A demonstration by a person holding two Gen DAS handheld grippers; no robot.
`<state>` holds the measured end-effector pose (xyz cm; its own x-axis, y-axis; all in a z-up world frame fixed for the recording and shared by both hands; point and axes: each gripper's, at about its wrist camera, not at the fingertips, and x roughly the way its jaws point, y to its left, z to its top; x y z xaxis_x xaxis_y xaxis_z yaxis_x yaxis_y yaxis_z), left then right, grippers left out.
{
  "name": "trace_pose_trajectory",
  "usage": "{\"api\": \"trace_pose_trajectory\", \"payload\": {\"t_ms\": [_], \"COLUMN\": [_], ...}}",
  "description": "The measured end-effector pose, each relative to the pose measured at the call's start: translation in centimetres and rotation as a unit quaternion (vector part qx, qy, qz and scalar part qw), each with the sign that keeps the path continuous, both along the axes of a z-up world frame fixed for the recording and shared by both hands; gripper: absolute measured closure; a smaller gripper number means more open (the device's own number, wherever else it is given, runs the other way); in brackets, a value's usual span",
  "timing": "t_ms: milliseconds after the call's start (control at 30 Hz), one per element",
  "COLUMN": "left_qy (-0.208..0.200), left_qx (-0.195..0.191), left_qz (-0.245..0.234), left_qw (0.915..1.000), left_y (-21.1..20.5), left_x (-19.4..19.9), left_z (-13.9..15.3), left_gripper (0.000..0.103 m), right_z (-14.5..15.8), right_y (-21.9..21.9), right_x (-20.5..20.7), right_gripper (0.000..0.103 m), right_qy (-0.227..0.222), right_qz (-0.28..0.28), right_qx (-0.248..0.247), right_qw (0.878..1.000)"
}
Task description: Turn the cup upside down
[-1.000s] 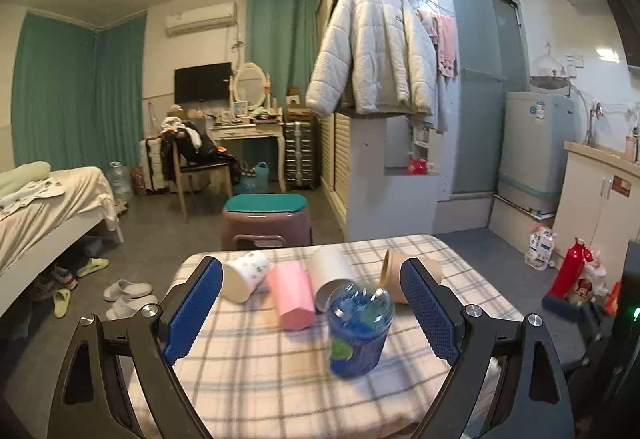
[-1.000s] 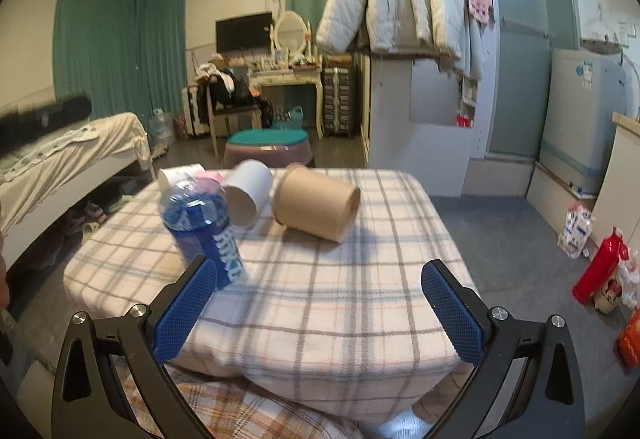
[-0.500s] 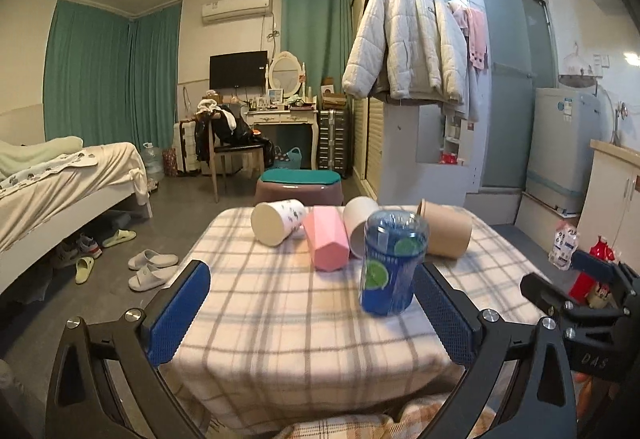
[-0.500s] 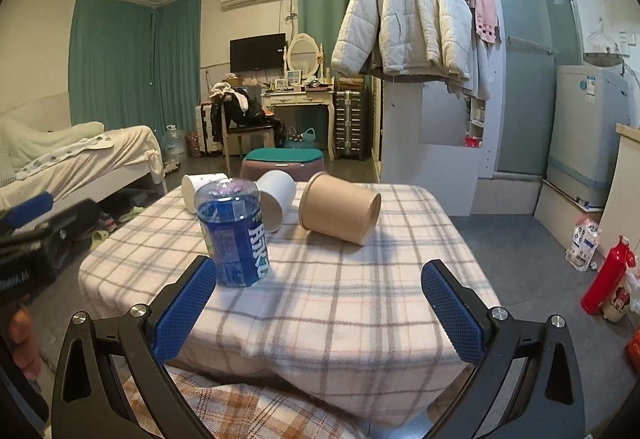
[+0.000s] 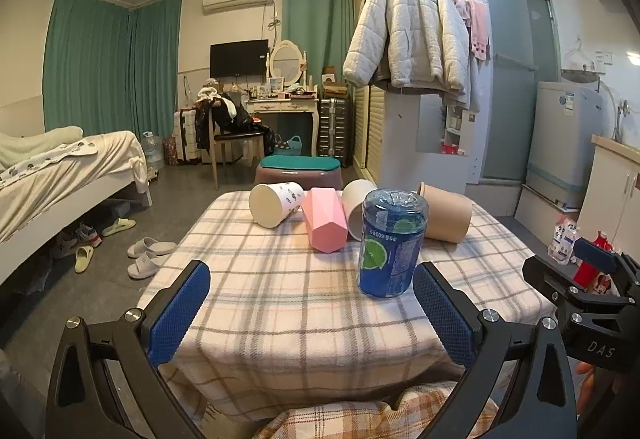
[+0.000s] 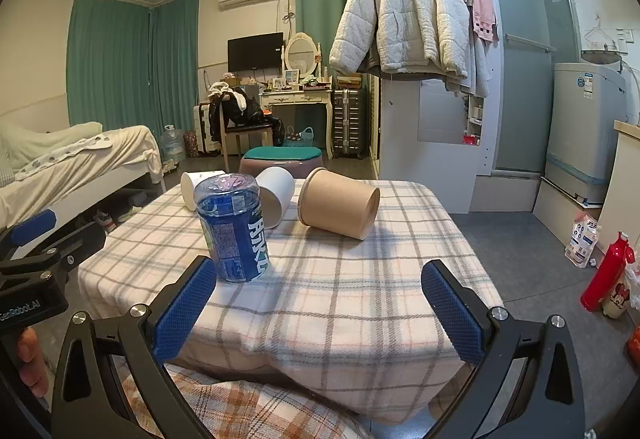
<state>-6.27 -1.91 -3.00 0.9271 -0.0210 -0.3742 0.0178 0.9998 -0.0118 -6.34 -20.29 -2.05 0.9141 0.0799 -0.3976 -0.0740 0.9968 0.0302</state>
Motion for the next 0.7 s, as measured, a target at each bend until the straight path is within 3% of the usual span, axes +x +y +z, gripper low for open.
{"api": "trace_pose_trajectory", "payload": {"t_ms": [700], "left_qy": [0.007], "left_qx": [-0.006], "left_qz": [0.003], "left_qw": [1.0000], "left_y": [0.54], "left_x": [0.24], "left_z": [-0.10], "left_gripper": [0.000], "right_z": [-0.30], "right_y": [0.02], "right_x": [0.44], "right_gripper": [0.000], "right_qy": [0.010], "right_qz": [0.001], "right_qx": [-0.003], "right_qw": [1.000]}}
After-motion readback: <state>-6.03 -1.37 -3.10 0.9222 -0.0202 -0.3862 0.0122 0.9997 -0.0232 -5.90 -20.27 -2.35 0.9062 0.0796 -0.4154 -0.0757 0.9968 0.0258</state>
